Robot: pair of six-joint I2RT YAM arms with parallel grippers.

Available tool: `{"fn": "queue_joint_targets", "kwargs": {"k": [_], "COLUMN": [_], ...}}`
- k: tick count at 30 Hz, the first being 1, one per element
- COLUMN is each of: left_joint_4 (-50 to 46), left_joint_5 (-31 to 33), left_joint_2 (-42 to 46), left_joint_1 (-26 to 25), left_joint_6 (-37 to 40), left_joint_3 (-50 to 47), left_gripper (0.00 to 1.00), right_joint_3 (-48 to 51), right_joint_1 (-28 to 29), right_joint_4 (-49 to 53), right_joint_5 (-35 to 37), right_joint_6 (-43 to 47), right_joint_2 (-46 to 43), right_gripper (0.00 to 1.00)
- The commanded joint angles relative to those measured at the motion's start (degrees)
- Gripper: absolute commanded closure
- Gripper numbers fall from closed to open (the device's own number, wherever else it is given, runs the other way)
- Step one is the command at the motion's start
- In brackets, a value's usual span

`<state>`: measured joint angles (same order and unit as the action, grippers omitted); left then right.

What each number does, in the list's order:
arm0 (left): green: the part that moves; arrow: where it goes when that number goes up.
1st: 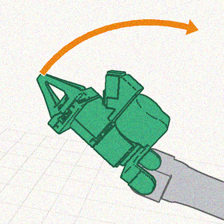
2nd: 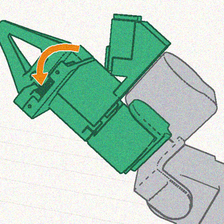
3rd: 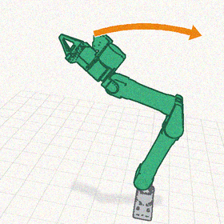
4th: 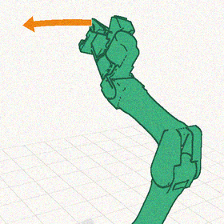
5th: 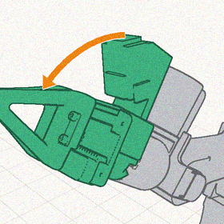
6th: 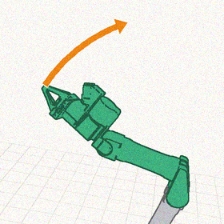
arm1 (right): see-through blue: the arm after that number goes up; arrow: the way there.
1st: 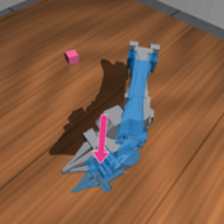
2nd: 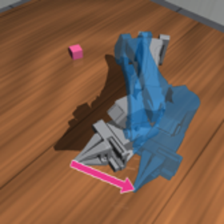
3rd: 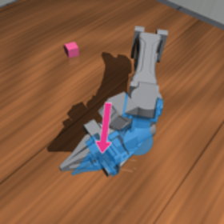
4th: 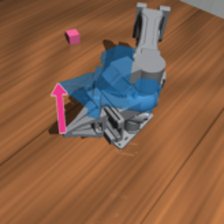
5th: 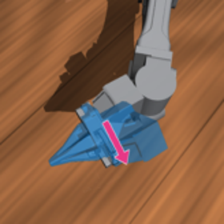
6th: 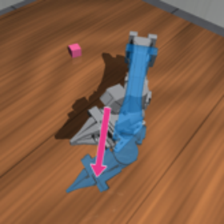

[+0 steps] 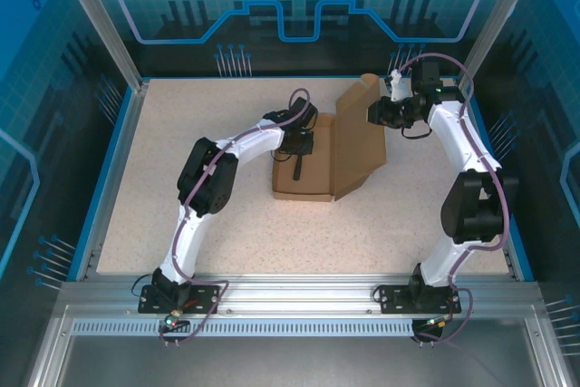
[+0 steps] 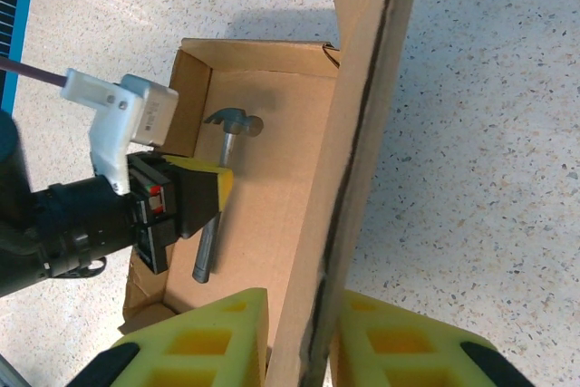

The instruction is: Fold the paper box

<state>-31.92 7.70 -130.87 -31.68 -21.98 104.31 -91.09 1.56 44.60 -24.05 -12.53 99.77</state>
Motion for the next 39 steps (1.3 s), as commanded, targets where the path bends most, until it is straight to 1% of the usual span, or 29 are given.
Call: {"fn": "queue_joint_targets", "kwargs": {"k": [1, 5, 7, 10, 13, 17, 20, 23, 25, 27, 29, 35, 39], "left_joint_4": [-1.82, -1.55, -1.52, -1.23, 0.98, 6.55, 11.52, 13.2, 13.27, 13.92, 15.38, 18.2, 21.57], "left_joint_5": [-0.68, -0.61, -0.71, -1.64, -2.47, -2.35, -2.12, -2.15, -4.26, -7.97, -11.07, -18.27, -22.52], "left_joint_2": [-1.32, -1.11, -0.27, 2.35, 6.37, 14.42, 20.49, 23.76, 24.19, 23.92, 23.39, 20.1, 19.94], "left_joint_1": [-0.33, -0.4, -0.37, -0.32, -0.4, -0.28, 0.1, 2.42, 4.9, 7.06, 8.18, 8.93, 8.79], "left_joint_6": [1.05, 1.67, 1.93, 2.21, 2.98, 3.85, 4.81, 4.06, 2.31, 0.53, -1.2, -4.36, -7.03], "left_joint_3": [2.39, 2.82, 2.91, 2.05, -0.92, -8.51, -15.93, -21.63, -24.31, -26.49, -28.53, -30.37, -32.09], "left_gripper": [0.85, 0.74, 0.64, 0.53, 0.48, 0.45, 0.41, 0.38, 0.37, 0.36, 0.35, 0.34, 0.34], "right_joint_3": [-1.2, -1.55, -1.74, -1.87, -1.84, -1.71, -1.22, -1.2, -1.2, -1.19, -1.35, -1.55, -2.05], "right_joint_1": [0.81, 0.87, 0.93, 0.96, 0.96, 1.09, 1.13, 1.23, 1.2, 1.29, 1.5, 2.25, 3.0], "right_joint_4": [1.62, 2.05, 2.46, 2.85, 3.28, 3.23, 2.57, 2.31, 2.07, 1.86, 1.9, 2.09, 2.33], "right_joint_5": [-0.34, -0.11, 0.16, 0.85, 1.81, 1.82, 1.14, 0.76, 0.63, 0.5, 0.55, 1.24, 1.8], "right_joint_6": [0.83, 0.84, 0.92, 1.11, 1.28, 1.07, 0.66, 0.57, 0.45, 0.32, 0.35, 0.47, 0.48], "right_joint_2": [-0.29, -0.19, -0.28, -0.7, -1.23, -1.87, -2.14, -2.21, -2.27, -2.51, -2.54, -2.34, -1.53], "right_gripper": [0.75, 0.75, 0.75, 0.74, 0.73, 0.7, 0.66, 0.65, 0.65, 0.65, 0.65, 0.65, 0.69]}}
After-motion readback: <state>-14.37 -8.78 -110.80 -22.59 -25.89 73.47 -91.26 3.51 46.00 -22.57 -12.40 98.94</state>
